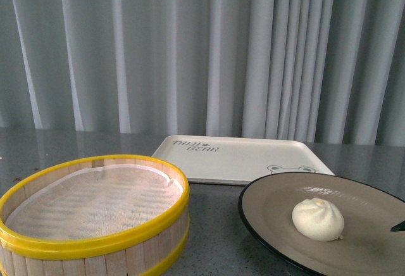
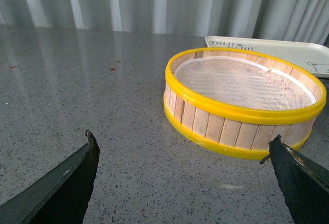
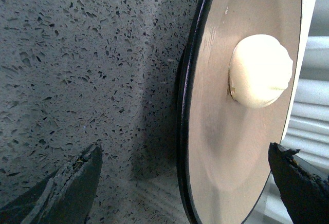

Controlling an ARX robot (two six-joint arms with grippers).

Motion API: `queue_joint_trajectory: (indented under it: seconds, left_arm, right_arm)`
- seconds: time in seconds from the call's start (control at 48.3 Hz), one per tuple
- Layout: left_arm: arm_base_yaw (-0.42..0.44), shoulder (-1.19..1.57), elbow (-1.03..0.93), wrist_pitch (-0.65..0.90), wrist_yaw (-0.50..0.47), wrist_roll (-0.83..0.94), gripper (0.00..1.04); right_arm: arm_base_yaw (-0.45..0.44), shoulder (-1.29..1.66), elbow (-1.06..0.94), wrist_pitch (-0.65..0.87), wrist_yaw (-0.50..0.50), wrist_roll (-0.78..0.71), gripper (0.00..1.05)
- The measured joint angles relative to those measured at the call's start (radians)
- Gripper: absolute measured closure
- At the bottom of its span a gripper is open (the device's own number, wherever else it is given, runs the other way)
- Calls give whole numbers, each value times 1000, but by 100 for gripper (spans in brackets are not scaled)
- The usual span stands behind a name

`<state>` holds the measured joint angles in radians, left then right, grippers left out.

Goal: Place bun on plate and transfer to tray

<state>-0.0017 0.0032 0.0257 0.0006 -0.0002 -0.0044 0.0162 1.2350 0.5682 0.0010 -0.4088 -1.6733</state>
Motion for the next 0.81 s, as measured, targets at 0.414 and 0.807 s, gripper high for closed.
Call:
queue_joint_trajectory:
  seconds: [0.414, 0.807]
  left_arm:
    - [0, 0, 0, 0, 0, 0, 7]
    - [0, 0, 0, 0, 0, 0, 7]
  right_arm:
    - [27, 86, 40, 75, -5, 14, 35]
    - [66, 69, 14, 156, 40, 64, 102]
